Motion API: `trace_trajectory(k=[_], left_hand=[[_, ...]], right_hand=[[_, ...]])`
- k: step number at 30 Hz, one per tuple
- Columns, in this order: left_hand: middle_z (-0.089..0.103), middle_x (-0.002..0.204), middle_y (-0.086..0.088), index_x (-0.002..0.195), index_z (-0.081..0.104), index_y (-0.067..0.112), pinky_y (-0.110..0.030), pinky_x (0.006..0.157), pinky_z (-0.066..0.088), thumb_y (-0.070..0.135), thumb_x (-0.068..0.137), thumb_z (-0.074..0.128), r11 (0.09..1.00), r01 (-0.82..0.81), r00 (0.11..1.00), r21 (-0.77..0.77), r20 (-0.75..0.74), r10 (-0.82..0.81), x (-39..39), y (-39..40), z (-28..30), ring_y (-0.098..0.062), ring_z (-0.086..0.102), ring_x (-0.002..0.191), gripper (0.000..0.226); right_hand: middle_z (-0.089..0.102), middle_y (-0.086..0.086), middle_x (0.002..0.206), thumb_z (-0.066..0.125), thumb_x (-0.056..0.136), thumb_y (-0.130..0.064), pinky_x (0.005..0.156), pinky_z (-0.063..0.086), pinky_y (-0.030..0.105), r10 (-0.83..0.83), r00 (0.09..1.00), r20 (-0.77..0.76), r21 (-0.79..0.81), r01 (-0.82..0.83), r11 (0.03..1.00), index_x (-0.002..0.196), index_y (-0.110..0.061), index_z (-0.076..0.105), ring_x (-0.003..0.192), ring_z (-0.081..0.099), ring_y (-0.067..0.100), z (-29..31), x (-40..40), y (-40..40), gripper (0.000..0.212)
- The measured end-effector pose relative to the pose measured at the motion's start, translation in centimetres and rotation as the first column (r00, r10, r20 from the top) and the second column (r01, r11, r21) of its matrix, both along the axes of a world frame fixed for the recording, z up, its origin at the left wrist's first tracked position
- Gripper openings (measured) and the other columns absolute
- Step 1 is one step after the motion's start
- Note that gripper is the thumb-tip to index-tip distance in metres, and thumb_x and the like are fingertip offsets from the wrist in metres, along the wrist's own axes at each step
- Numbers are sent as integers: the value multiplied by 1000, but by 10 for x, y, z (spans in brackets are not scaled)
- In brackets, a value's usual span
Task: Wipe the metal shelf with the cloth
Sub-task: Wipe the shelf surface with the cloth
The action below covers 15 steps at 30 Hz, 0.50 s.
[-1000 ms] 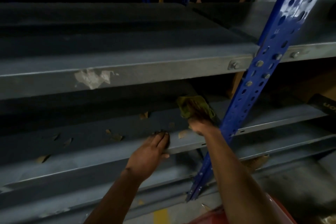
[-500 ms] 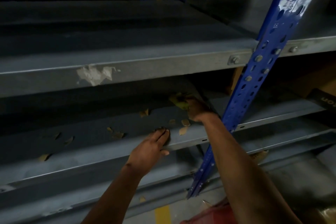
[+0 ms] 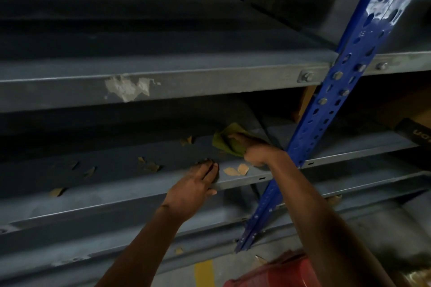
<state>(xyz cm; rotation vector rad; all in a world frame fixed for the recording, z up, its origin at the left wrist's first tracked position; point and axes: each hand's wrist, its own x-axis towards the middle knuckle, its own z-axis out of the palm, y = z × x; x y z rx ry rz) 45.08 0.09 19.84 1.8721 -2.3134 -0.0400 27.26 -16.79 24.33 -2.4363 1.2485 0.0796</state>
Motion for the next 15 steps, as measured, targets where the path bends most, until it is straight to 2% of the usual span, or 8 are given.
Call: trace_trajectory(k=[2, 4, 6, 11, 13, 15], left_hand=[[29, 154, -15, 150, 24, 10, -46, 117, 13, 43, 94, 48, 995, -70, 991, -70, 106, 77, -2, 10, -4, -31, 26, 142, 69], [31, 153, -16, 149, 23, 7, -55, 116, 19, 45, 95, 38, 980, -172, 974, -101, 129, 185, -4, 22, -11, -33, 25, 142, 68], [27, 154, -16, 150, 18, 7, -52, 116, 19, 43, 96, 33, 975, -199, 970, -101, 122, 210, -6, 28, -19, -33, 21, 143, 67], [33, 153, -15, 149, 25, 6, -44, 117, 16, 36, 95, 45, 974, -178, 970, -143, 141, 198, -11, 26, -13, -31, 29, 141, 65], [29, 155, -14, 150, 21, 6, -43, 117, 12, 36, 96, 44, 978, -167, 971, -125, 149, 185, -10, 27, -11, -30, 26, 142, 66], [23, 157, -13, 151, 14, 7, -41, 117, 9, 36, 96, 41, 981, -162, 973, -106, 147, 176, -6, 29, -11, -29, 21, 144, 68]], right_hand=[[18, -6, 159, 45, 85, -1, 110, 31, 42, -64, 995, 80, -17, 66, 998, 146, -46, 20, 141, 26, 27, -3, 3, 4, 81], [11, -9, 161, 41, 89, -3, 116, 21, 47, -125, 980, 156, -3, 127, 992, 148, -46, 19, 145, 17, 25, -9, 5, 5, 76], [8, -10, 161, 39, 92, -6, 118, 16, 46, -119, 981, 153, 0, 120, 993, 149, -44, 18, 146, 12, 23, -15, 5, 4, 72], [-2, -10, 162, 46, 85, -11, 118, 14, 51, -30, 1000, 7, -2, 30, 1000, 149, -46, 2, 148, 4, 26, -7, 11, 0, 85], [-15, -10, 161, 40, 87, -16, 119, 3, 50, 62, 993, -102, -17, -64, 998, 150, -41, -8, 148, -11, 20, -4, 16, 0, 83], [-20, -12, 158, 33, 93, -17, 118, -10, 43, 95, 990, -103, -11, -96, 995, 149, -39, -10, 145, -19, 12, -7, 15, 2, 74]])
